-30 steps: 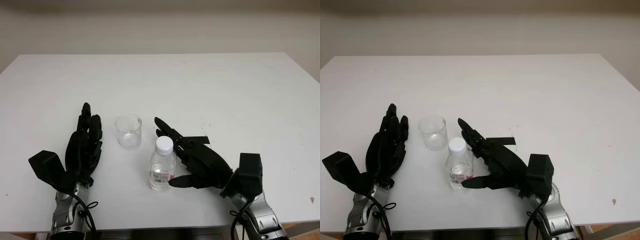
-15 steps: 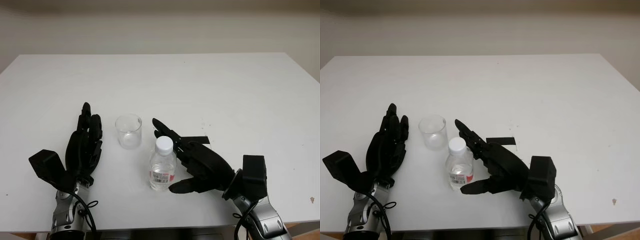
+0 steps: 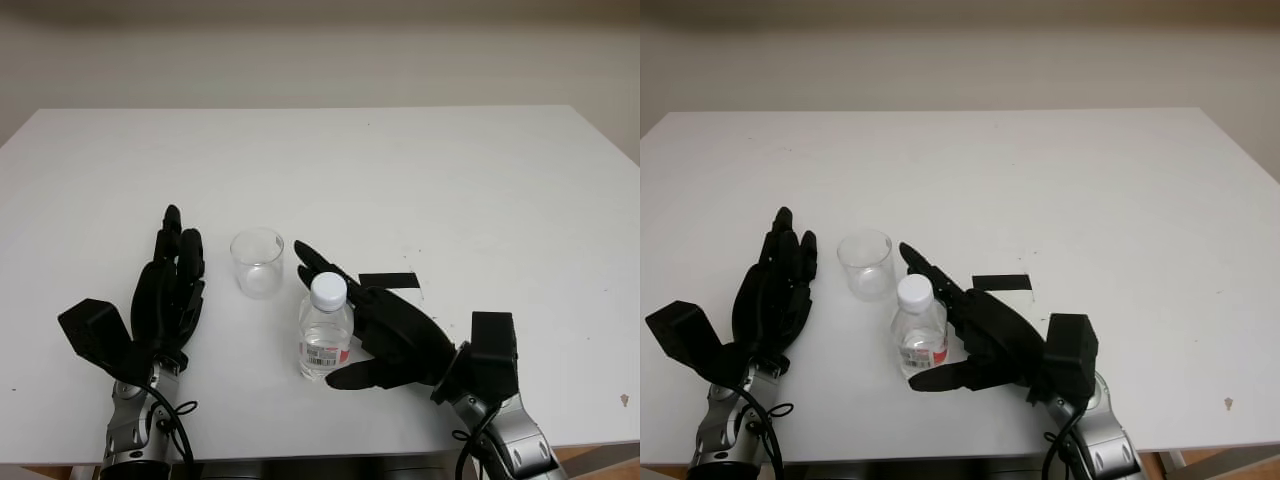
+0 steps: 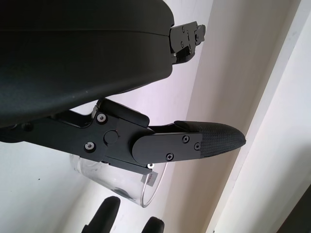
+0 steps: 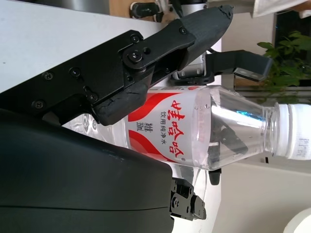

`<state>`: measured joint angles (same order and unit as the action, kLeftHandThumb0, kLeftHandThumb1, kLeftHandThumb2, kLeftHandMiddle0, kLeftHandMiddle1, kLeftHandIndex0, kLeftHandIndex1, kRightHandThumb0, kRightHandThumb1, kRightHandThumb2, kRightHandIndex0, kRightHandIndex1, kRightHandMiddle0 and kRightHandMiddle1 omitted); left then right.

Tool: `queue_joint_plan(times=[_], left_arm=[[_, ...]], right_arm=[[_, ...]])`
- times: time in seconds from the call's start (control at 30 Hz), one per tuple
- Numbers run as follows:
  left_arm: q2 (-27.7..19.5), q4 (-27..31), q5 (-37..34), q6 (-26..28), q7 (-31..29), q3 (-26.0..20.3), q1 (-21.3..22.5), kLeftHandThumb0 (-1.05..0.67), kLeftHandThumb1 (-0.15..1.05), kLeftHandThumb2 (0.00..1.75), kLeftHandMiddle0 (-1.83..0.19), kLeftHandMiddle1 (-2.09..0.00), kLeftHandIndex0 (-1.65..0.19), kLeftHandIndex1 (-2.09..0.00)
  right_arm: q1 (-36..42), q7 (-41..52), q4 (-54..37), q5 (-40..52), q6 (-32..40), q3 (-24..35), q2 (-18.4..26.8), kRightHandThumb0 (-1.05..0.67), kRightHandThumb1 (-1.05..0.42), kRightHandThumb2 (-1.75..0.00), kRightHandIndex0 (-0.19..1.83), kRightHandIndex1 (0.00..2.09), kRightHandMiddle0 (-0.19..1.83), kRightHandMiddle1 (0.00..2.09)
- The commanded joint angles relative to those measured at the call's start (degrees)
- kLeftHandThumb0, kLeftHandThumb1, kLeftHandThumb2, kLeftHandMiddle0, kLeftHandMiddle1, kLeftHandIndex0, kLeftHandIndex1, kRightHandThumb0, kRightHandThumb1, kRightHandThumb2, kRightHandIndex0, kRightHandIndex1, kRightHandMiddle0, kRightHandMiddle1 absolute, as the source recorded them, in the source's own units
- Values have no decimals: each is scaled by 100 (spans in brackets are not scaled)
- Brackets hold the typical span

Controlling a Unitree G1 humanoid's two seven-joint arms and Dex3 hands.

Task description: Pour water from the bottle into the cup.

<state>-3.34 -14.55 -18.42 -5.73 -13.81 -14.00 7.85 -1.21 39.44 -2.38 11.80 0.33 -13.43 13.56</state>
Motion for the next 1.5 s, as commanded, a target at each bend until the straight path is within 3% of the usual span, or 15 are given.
queue_joint_plan(times=[0.0,0.23,0.27,0.3,0.33,0.37,0.4,0.47,0.53,0.67,0.9,1.0,1.13,1.37,1.47], left_arm=[[52,-137,-5,38,-2,19,-191,-76,105,44,16,-5,16,-6],[90,-150,-25,-2,7,6,-220,-76,105,42,15,-5,16,-6],[94,-144,-26,-2,9,7,-224,-76,105,42,15,-6,16,-6],[98,-137,-35,9,10,3,-227,-76,105,42,15,-6,16,-6],[101,-127,-44,20,9,1,-231,-76,105,42,15,-5,16,-6],[96,-128,-36,17,6,4,-235,-76,105,42,15,-5,16,-6],[95,-127,-37,13,1,3,-239,-76,105,42,15,-5,16,-6],[101,-118,-42,9,5,-1,-250,-76,105,42,16,-5,16,-6],[108,-106,-43,8,10,0,-260,-76,105,42,16,-5,16,-6],[105,-98,-20,-4,14,14,-273,-76,105,43,15,-5,15,-6],[91,-113,-21,0,-13,20,-275,-76,105,43,16,-5,16,-5],[99,-108,-36,10,-3,6,-274,-76,105,42,16,-5,15,-6],[96,-105,-29,0,-1,4,-275,-76,105,42,16,-5,15,-5],[68,-87,-26,41,-8,5,-281,-76,105,42,16,-5,15,-5],[57,-94,-27,42,-22,2,-270,-76,105,42,16,-5,16,-5]], right_arm=[[-56,-48,20,69,112,6,-84,-97,-84,-5,-14,4,-14,4],[35,-366,95,-163,-79,-59,-260,-89,-83,-5,18,22,7,15],[52,-419,95,-224,-112,-76,-266,-88,-83,-5,17,33,8,20],[68,-473,94,-286,-156,-89,-275,-87,-82,-5,8,62,7,31],[82,-514,112,-320,-231,-93,-296,-86,-82,-5,-2,95,4,48],[98,-571,116,-360,-270,-97,-314,-82,-82,-5,-10,129,-6,87],[121,-647,124,-391,-322,-97,-348,-77,-82,-5,-11,149,-11,114],[165,-826,134,-491,-430,-105,-399,-66,-84,-6,1,186,-6,166],[185,-943,174,-577,-583,-112,-433,-57,-90,-7,39,205,13,199],[178,-1020,211,-723,-828,-146,-406,-55,-98,-6,116,209,62,209],[145,-990,204,-1059,-1080,-231,-234,-55,-105,-12,149,209,113,209],[140,-1013,229,-1140,-1238,-249,-217,-53,-105,-21,176,209,143,209],[136,-1051,361,-1103,-1465,-230,-290,-51,-105,-31,183,209,155,209],[-80,-1522,392,-1014,-1431,18,-533,-49,-105,-38,183,209,147,209],[-351,-1798,503,-1013,-1571,214,-630,-47,-105,-41,183,209,168,209]])
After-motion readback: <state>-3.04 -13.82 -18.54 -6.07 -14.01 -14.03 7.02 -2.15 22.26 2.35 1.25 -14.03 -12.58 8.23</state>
